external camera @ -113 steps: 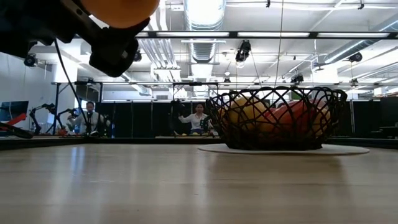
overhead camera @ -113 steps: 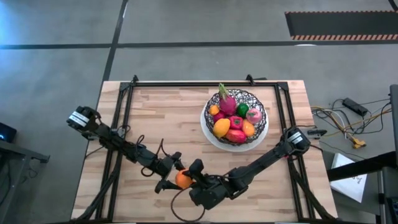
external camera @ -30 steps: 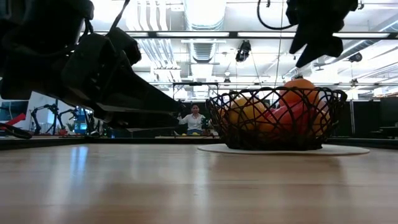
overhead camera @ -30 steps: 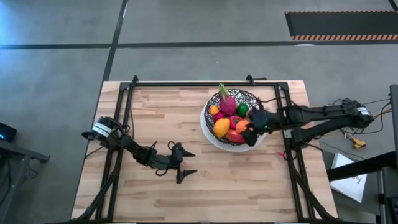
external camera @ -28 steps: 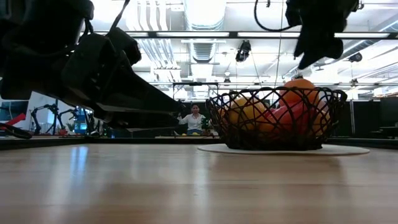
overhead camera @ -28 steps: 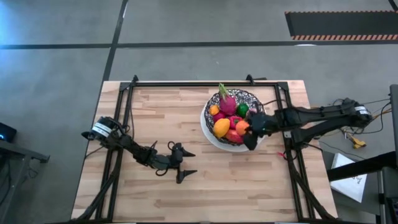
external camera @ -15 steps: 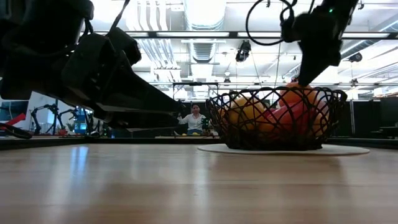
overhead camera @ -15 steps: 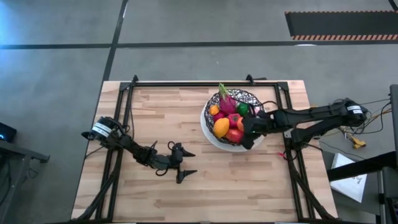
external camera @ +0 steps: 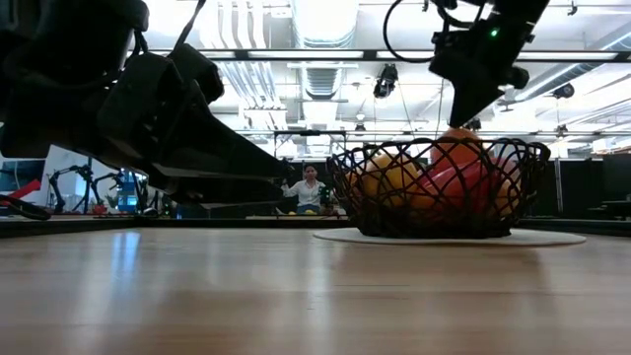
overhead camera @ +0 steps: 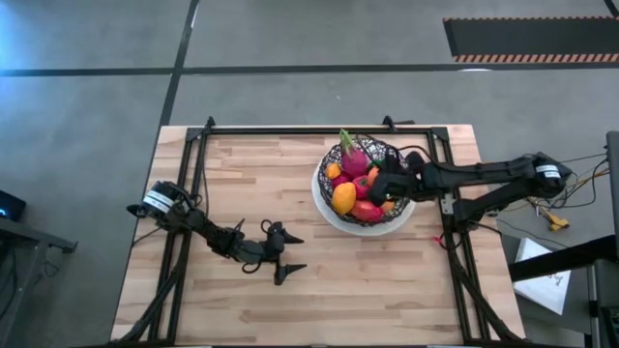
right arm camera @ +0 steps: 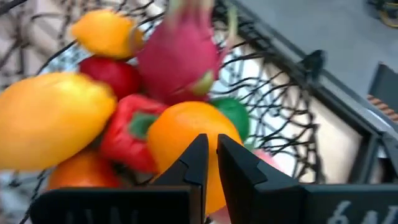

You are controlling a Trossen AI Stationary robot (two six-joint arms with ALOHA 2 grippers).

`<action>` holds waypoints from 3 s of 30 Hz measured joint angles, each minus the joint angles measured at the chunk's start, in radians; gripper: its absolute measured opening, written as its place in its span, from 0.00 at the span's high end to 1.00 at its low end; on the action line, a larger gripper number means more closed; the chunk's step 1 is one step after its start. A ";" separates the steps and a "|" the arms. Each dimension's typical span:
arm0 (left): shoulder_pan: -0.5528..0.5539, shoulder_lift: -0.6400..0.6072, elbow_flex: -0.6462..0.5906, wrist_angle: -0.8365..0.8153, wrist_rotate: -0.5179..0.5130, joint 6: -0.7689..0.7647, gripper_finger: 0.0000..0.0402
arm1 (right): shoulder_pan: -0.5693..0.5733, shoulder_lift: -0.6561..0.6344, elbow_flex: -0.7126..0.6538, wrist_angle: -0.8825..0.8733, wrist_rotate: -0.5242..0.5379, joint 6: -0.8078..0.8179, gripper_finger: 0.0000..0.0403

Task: Build produce basket
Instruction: Put the orange into the black basket

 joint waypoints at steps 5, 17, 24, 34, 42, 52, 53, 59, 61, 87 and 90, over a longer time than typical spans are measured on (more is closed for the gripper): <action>0.000 0.000 0.000 0.000 0.000 0.000 0.11 | -0.033 0.028 -0.002 0.003 0.057 0.018 0.93; -0.001 0.000 -0.003 -0.001 0.005 -0.001 0.11 | -0.047 0.088 0.010 0.008 0.183 0.021 0.93; -0.002 0.000 -0.005 -0.001 0.005 -0.002 0.11 | -0.045 0.028 0.090 0.008 -0.123 -0.090 0.93; -0.005 0.000 -0.003 -0.002 0.004 -0.002 0.11 | 0.010 0.019 0.052 -0.010 -0.556 -0.140 0.93; -0.005 0.000 -0.003 -0.002 0.004 -0.002 0.11 | -0.006 0.020 0.036 -0.074 -0.150 -0.083 0.93; -0.004 0.000 0.001 -0.002 0.003 -0.002 0.11 | -0.066 0.088 -0.021 -0.062 -0.063 -0.062 0.93; -0.004 0.000 0.001 -0.002 0.003 -0.002 0.11 | -0.065 0.095 -0.022 -0.058 -0.043 -0.061 0.93; -0.004 0.000 0.001 -0.002 0.003 -0.002 0.11 | -0.043 0.094 -0.011 -0.056 0.102 -0.060 0.93; -0.004 0.000 0.001 -0.002 0.003 -0.002 0.11 | -0.034 0.077 0.010 -0.057 0.109 -0.062 0.93; -0.004 0.000 0.001 -0.002 0.003 -0.002 0.11 | -0.001 0.044 -0.058 -0.034 -0.215 -0.033 0.93; -0.004 0.000 0.001 -0.002 0.003 -0.002 0.11 | -0.001 0.042 -0.031 -0.034 -0.218 -0.035 0.93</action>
